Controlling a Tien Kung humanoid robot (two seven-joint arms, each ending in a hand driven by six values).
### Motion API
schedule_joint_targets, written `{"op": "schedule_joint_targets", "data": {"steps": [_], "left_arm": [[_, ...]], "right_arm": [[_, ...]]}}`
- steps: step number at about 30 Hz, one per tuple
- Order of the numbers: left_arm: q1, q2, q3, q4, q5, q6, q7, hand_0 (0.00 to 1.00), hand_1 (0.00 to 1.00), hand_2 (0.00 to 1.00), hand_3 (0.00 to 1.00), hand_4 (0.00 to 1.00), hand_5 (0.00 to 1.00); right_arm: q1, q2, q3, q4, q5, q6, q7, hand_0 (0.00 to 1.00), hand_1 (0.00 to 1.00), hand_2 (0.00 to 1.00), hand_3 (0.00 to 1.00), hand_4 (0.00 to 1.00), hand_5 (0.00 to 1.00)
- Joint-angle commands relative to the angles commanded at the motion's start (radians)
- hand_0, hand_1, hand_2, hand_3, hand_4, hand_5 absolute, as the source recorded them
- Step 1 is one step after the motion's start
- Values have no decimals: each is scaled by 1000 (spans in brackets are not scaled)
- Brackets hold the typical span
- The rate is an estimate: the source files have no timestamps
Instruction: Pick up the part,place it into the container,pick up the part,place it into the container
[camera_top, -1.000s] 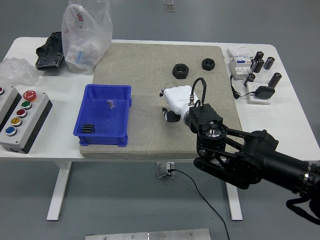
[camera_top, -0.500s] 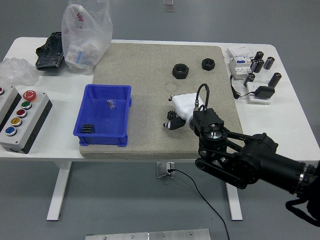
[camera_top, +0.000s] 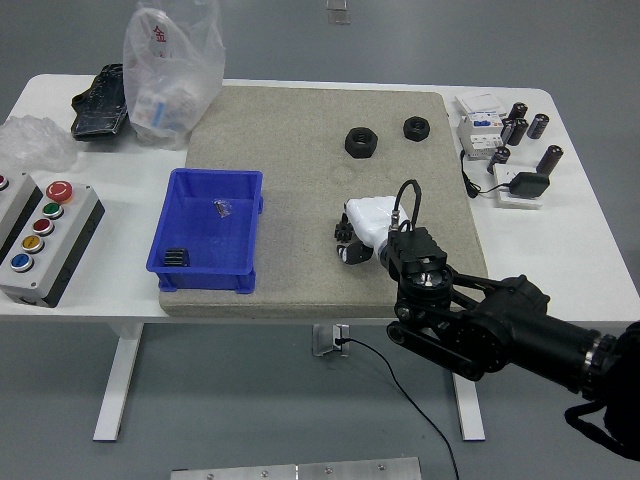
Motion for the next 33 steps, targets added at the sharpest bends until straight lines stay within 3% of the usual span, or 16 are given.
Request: {"op": "schedule_joint_targets", "data": {"steps": [19, 27, 33], "left_arm": [[-2, 1, -1, 0, 1, 0, -2, 719, 570, 550, 634, 689, 450], [-3, 4, -4, 0, 3, 1, 5, 719, 571, 550, 635, 689, 450], [-4, 9, -4, 0, 2, 2, 9, 719, 570, 553, 636, 688, 457]], "right_arm": [[20, -10, -5, 22, -2, -109, 50, 225, 386, 291, 496, 386, 121], [104, 9, -43, 161, -32, -92, 27, 227, 386, 290, 495, 388, 120], [174, 74, -72, 285, -45, -86, 23, 229, 387, 291, 512, 404, 99]]}}
